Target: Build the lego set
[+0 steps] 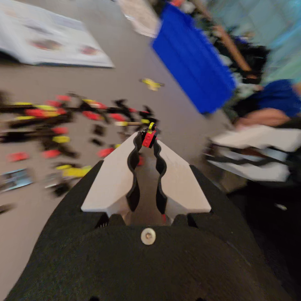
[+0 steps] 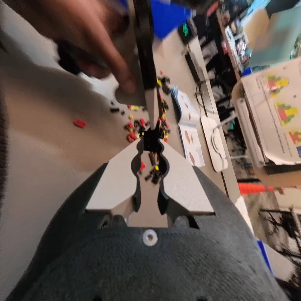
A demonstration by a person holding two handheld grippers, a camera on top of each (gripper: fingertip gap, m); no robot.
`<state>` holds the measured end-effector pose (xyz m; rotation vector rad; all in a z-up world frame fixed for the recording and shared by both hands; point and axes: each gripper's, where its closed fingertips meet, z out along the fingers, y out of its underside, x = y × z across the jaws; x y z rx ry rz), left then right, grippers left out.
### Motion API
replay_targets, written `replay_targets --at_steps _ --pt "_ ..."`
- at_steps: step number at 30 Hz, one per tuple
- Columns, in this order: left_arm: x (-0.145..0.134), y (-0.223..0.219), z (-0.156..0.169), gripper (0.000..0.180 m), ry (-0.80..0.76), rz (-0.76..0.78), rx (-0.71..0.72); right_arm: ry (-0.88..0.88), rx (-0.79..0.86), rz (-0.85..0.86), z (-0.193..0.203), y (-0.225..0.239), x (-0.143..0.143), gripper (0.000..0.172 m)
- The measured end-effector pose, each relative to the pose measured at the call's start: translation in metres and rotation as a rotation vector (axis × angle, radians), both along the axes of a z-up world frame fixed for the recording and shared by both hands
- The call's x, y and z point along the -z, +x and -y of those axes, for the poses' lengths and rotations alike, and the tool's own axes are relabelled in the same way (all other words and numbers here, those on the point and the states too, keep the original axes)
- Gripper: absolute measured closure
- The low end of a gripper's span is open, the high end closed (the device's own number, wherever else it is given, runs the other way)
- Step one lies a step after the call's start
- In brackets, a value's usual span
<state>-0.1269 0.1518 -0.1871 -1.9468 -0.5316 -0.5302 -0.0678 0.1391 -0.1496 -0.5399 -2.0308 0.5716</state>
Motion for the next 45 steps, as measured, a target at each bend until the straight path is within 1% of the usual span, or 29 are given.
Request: replay_targets --at_steps 1,2,4,5,7,8,11,14,19,23,29,32,34,39,41,45 --pt "-0.006 -0.012 0.006 0.167 0.032 0.074 -0.024 0.033 0.008 -0.021 0.001 0.001 -0.005 0.157" --pt "-0.028 -0.003 0.005 0.167 0.130 0.241 0.022 0.092 0.024 -0.043 -0.005 0.000 -0.005 0.157" --pt "-0.029 0.019 0.001 0.167 0.115 0.170 0.076 0.024 0.040 0.005 -0.015 -0.001 0.005 0.157" --pt "-0.029 0.026 -0.001 0.167 0.108 0.161 0.098 -0.015 0.054 0.011 -0.019 -0.002 0.002 0.157" --pt "-0.033 0.017 0.000 0.167 0.124 0.152 0.082 -0.082 0.065 -0.004 -0.025 -0.004 -0.009 0.157" --pt "-0.035 0.010 0.001 0.167 0.139 0.177 0.069 -0.099 0.074 0.003 -0.030 -0.005 -0.008 0.157" --pt "-0.027 0.004 0.006 0.167 0.142 0.288 0.057 -0.195 0.090 0.068 -0.037 -0.004 0.000 0.157" --pt "-0.016 0.010 0.005 0.167 0.127 0.420 0.090 -0.262 0.101 0.132 -0.037 -0.004 0.006 0.157" --pt "-0.002 0.024 0.001 0.167 0.068 0.471 0.137 -0.183 0.082 0.165 -0.030 -0.002 0.017 0.157" --pt "0.008 0.041 -0.003 0.167 0.023 0.501 0.179 -0.166 0.081 0.258 -0.024 0.001 0.035 0.157" --pt "0.022 0.053 -0.005 0.167 -0.040 0.513 0.206 -0.216 0.107 0.406 -0.023 0.007 0.055 0.157" --pt "0.031 0.060 -0.003 0.166 -0.098 0.511 0.239 -0.225 0.115 0.462 -0.024 0.010 0.064 0.157" --pt "0.034 0.062 -0.002 0.166 -0.123 0.482 0.254 -0.249 0.110 0.491 -0.022 0.011 0.068 0.158" --pt "0.040 0.065 0.010 0.156 -0.214 0.357 0.325 -0.273 0.111 0.539 -0.022 0.015 0.073 0.157" --pt "0.039 0.062 0.014 0.155 -0.218 0.320 0.327 -0.283 0.108 0.548 -0.021 0.016 0.074 0.157" --pt "0.034 0.053 0.016 0.155 -0.198 0.307 0.309 -0.293 0.094 0.553 -0.019 0.015 0.071 0.157"
